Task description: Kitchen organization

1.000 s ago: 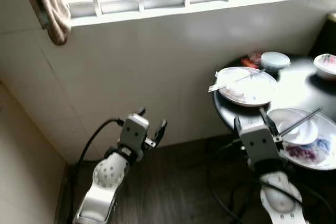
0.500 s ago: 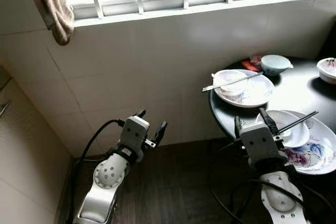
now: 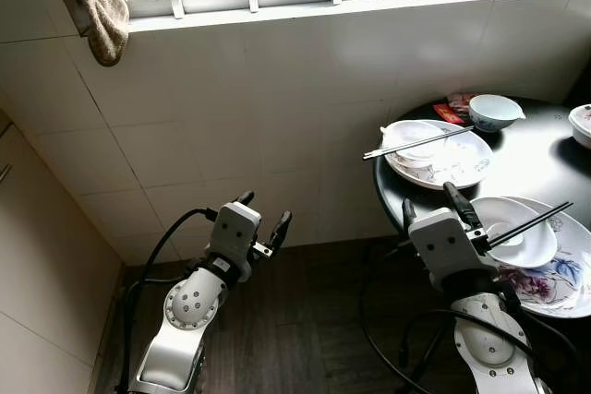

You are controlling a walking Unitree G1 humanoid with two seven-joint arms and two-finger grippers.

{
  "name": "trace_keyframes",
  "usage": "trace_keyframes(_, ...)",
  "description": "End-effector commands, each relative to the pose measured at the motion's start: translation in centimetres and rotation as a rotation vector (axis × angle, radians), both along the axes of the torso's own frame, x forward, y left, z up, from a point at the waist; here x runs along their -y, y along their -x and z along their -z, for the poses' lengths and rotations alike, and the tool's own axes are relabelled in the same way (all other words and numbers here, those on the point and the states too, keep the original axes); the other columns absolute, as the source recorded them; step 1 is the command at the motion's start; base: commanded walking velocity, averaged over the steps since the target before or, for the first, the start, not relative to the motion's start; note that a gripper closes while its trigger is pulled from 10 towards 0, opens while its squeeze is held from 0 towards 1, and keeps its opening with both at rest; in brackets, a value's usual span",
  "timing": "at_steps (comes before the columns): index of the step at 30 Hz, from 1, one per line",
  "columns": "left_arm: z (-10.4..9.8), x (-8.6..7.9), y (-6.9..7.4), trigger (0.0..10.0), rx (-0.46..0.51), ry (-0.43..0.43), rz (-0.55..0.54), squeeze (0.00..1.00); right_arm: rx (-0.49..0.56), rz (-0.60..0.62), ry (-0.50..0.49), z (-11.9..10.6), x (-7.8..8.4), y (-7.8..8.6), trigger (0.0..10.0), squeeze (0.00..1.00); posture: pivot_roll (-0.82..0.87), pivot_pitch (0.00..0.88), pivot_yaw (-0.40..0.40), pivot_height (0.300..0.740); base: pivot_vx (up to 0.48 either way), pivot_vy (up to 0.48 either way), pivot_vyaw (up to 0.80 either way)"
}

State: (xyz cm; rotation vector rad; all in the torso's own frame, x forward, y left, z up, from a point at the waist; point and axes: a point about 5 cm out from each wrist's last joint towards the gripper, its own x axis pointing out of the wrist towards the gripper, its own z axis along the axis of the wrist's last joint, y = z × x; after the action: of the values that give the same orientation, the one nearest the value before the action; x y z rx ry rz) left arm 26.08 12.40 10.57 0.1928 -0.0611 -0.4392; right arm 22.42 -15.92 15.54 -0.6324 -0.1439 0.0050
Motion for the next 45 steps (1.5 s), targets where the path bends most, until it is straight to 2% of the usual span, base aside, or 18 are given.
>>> trace_keyframes(1, 0.0, 0.0, -0.2, 10.0, 0.006, -0.007, -0.007, 0.0, 0.002, 0.007, 0.02, 0.0, 0.1, -0.1, 10.0, 0.0, -0.16, 0.0, 0.014, 0.74, 0.0, 0.0, 0.0)
trace_keyframes(13, -0.2, -0.5, -0.8, 10.0, 0.007, -0.016, -0.022, 0.0, -0.021, 0.052, -0.004, 0.3, 0.2, -1.1, 10.0, 0.0, -0.13, 0.0, 0.011, 0.74, 0.0, 0.0, 0.0)
trace_keyframes(25, -0.2, -0.7, -1.1, 10.0, 0.019, -0.026, -0.027, 0.0, -0.022, 0.066, -0.034, 0.5, 0.5, -1.3, 10.0, 0.0, -0.13, 0.0, 0.007, 0.74, 0.0, 0.0, 0.0)
trace_keyframes(36, -0.3, -0.6, -1.3, 10.0, 0.026, -0.027, -0.028, 0.0, -0.025, 0.056, -0.013, 0.7, 0.6, -1.4, 10.0, 0.0, -0.11, 0.0, -0.001, 0.74, 0.0, 0.0, 0.0)
trace_keyframes(39, -0.5, -0.5, -1.5, 10.0, 0.033, -0.028, -0.025, 0.0, -0.016, -0.001, 0.06, 0.3, 0.8, -0.9, 10.0, 0.0, -0.12, 0.0, 0.001, 0.74, 0.0, 0.0, 0.0)
trace_keyframes(42, -0.5, -0.5, -1.4, 10.0, 0.034, -0.024, -0.028, 0.0, -0.053, -0.009, 0.199, 0.6, 2.1, 0.3, 10.0, 0.0, -0.13, 0.0, 0.002, 0.74, 0.0, 0.0, 0.0)
trace_keyframes(43, -0.4, -0.5, -1.5, 10.0, 0.033, -0.023, -0.028, 0.0, -0.057, -0.014, 0.211, 0.6, 2.1, 0.4, 10.0, 0.0, -0.13, 0.0, 0.002, 0.74, 0.0, 0.0, 0.0)
trace_keyframes(45, -0.3, -0.3, -1.5, 10.0, 0.027, -0.018, -0.025, 0.0, -0.068, -0.068, 0.314, 0.8, 1.4, 0.6, 10.0, 0.0, -0.15, 0.0, 0.004, 0.74, 0.0, 0.0, 0.0)
